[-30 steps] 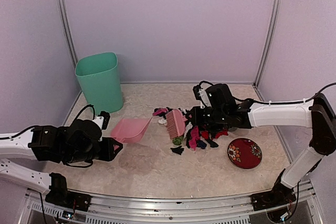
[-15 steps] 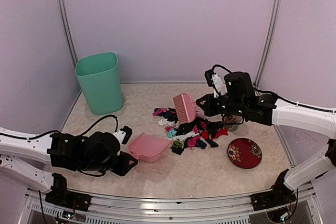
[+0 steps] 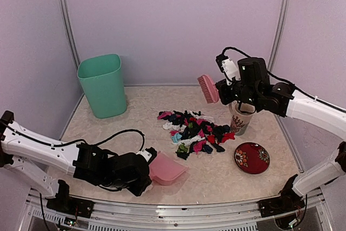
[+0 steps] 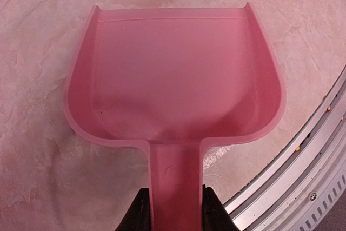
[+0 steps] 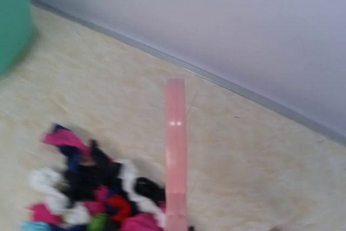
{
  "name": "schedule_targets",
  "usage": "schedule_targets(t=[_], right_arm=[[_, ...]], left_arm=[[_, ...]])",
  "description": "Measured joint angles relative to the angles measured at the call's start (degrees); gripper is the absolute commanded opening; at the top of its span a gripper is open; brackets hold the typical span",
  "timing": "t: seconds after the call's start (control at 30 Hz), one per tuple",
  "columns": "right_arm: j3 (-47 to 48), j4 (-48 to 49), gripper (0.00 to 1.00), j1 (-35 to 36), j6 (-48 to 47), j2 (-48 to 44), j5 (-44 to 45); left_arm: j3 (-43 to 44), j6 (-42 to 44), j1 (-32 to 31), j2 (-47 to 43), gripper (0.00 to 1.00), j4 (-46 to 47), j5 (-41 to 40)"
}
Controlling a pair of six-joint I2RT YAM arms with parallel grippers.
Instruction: Sweep away the paper scraps from the table
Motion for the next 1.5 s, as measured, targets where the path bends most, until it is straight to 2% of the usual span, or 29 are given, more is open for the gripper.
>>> schedule_targets(t=[0.37,0.63,1.03,1.5], right_arm=[[5.01,-0.68,0.00,-3.13,-18.47,16.57,1.68],[5.95,-0.66,0.00,-3.48,-27.04,23.85,-3.54],[3.43,-0.66,0.00,-2.51,-25.81,23.45,-13.27],[-3.21,-0.90,0.00,5.81,-17.62,15.98,-21.00]], left_arm=[[5.29,2.56,1.25,7.89,0.00,-1.88,-0.17],[9.22,3.32,4.07,12.61,0.00,-2.25,-0.59],[12.20,6.19,9.51,18.86,0.00,2.08,-0.57],[12.81,7.21,11.15,23.87,0.00,9.33,-2.19]])
